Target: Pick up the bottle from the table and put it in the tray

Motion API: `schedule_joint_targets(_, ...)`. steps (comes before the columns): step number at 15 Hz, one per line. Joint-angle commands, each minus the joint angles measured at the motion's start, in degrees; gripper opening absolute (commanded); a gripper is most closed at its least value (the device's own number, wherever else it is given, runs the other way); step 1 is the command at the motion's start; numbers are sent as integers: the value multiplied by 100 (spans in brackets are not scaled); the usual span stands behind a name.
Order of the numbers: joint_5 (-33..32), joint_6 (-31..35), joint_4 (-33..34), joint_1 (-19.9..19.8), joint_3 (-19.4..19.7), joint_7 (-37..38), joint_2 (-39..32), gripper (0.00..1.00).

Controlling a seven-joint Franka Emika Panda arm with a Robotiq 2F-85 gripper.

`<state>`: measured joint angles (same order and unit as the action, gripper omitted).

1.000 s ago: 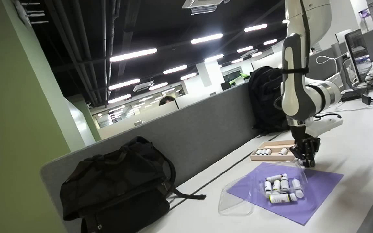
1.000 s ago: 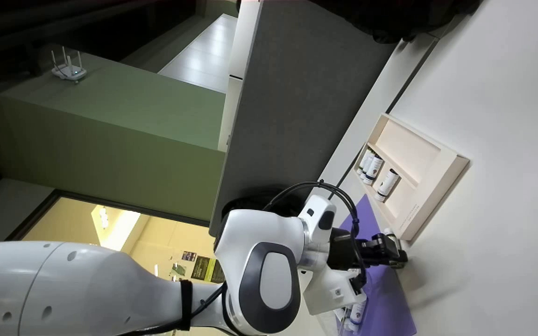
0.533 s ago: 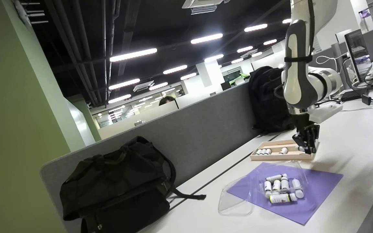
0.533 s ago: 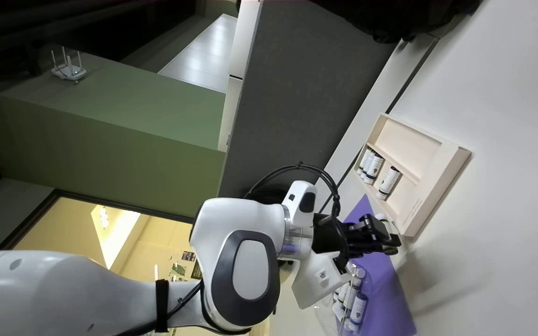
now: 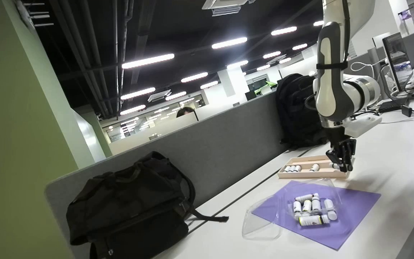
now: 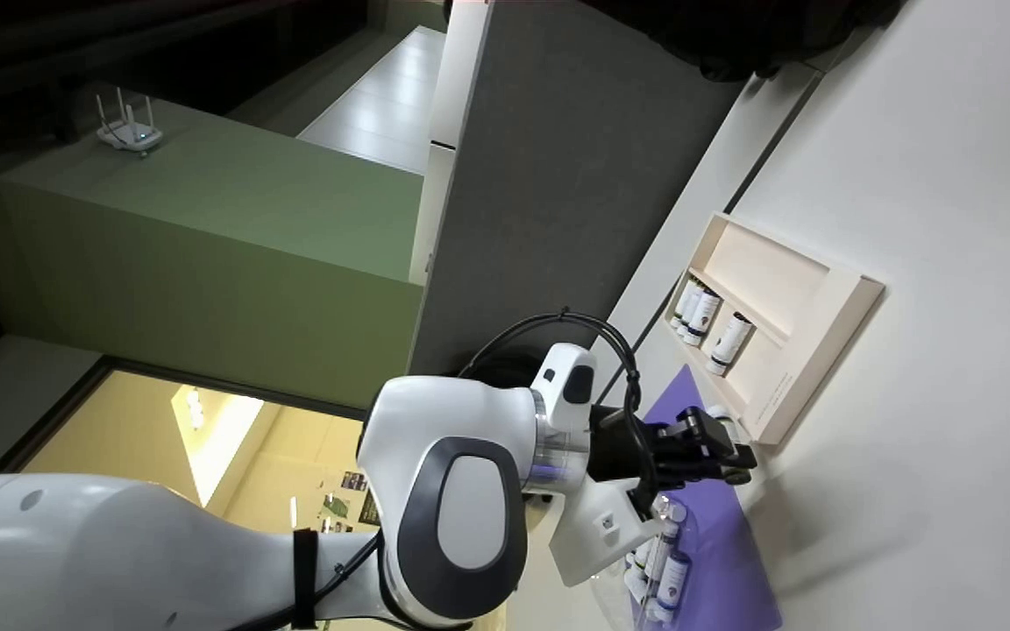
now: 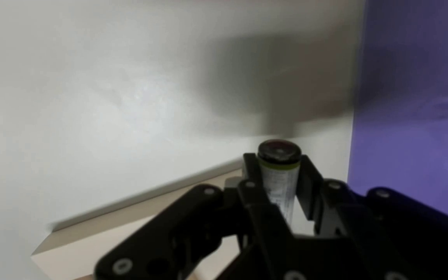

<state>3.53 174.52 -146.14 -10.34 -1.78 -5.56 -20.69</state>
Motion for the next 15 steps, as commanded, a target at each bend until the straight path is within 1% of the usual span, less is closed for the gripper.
schedule_joint_targets(1,-14,-12,5,14,9,23,4,12)
schedule_joint_targets(2,-149,-202,89,-92,-71,-266,34,12)
schedule_joint_targets(4,-462,-447,253,-169,-103,-836,29,12)
schedule_joint_targets(7,-930,-1084,686,-78,77,-1428,-99,12)
schedule_joint_targets(9,-1357,-1536,989,80,297,-1685,-164,12)
schedule_joint_targets(11,-1648,-2054,1328,61,315,-2078,-203,12)
schedule_joint_targets(12,-1376,-1640,929,11,232,-1829,-76,12)
schedule_joint_targets(13,-1375,-1721,1017,7,242,-1872,-94,37)
schedule_joint_targets(15,-1369,-1696,997,7,236,-1871,-117,37)
